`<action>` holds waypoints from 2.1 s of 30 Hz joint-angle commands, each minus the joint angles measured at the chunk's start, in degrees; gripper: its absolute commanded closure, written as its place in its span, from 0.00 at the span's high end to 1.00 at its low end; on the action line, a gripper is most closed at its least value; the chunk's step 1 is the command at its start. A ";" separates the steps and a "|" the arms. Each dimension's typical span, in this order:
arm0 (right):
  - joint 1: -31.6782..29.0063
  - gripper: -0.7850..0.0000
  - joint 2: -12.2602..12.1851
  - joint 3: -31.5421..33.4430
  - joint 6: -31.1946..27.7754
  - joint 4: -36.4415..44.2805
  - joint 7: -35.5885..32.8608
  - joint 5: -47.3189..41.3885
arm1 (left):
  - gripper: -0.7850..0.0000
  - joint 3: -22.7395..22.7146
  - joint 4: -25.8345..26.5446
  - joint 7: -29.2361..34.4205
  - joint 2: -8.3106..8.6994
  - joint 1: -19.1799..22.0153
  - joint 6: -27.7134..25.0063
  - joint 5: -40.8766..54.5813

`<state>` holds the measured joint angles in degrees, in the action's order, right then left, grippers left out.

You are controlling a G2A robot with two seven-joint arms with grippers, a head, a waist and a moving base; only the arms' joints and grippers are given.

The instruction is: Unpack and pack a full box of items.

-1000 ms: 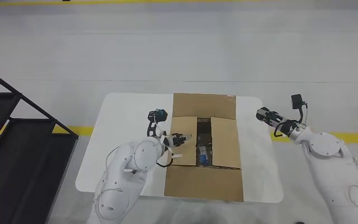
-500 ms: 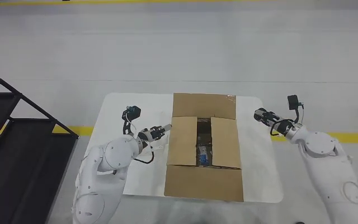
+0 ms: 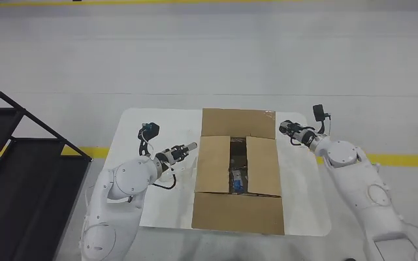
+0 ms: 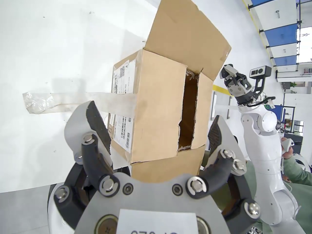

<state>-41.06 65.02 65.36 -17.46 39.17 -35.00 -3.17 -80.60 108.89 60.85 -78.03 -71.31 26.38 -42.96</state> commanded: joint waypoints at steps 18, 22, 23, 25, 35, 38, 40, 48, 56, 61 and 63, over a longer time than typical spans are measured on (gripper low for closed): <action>8.99 0.00 4.08 -2.10 -17.56 -17.82 -17.87 -11.77 | 1.00 0.00 0.00 0.00 0.00 0.00 0.00 0.00; 9.07 0.00 3.38 -2.60 -21.21 -17.44 -19.01 -7.96 | 1.00 0.00 0.00 0.00 0.00 0.00 0.00 0.00; 9.05 0.00 3.18 -2.73 -21.83 -17.27 -18.94 -6.85 | 1.00 0.00 0.00 0.00 0.00 0.00 0.00 0.00; 8.90 0.00 2.82 -3.00 -22.74 -16.66 -18.93 -4.80 | 1.00 0.00 0.00 0.00 0.00 0.00 0.00 0.00; 6.56 0.00 1.56 -3.52 -22.43 -11.05 -16.51 1.41 | 1.00 1.10 1.47 -0.12 0.72 -2.27 -6.23 -4.15; 5.57 0.00 1.41 -3.47 -21.50 -8.89 -15.82 1.72 | 1.00 0.81 3.23 1.44 1.48 -4.23 -10.69 -8.88; 4.99 0.00 1.33 -3.44 -20.84 -7.64 -15.36 1.92 | 1.00 0.40 4.17 1.19 2.01 -5.89 -14.49 -12.29; 3.14 0.00 1.01 -3.16 -18.92 -3.88 -14.80 2.06 | 1.00 -0.06 4.34 0.39 2.20 -7.07 -15.54 -13.11; 1.95 0.00 0.80 -3.09 -17.40 -1.17 -14.44 2.56 | 1.00 -0.35 4.97 -0.87 2.92 -9.37 -21.05 -18.42; 1.55 0.00 0.80 -3.47 -16.88 0.07 -14.30 3.48 | 1.00 -2.54 5.64 -1.33 4.27 -15.48 -28.41 -29.59; 1.39 0.00 0.85 -3.71 -16.69 0.43 -14.25 3.80 | 1.00 -3.09 5.40 -1.86 4.76 -17.92 -31.52 -33.75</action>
<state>-39.61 65.84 61.74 -34.23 39.48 -49.28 0.51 -83.50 114.47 59.27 -73.48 -87.94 -3.51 -74.44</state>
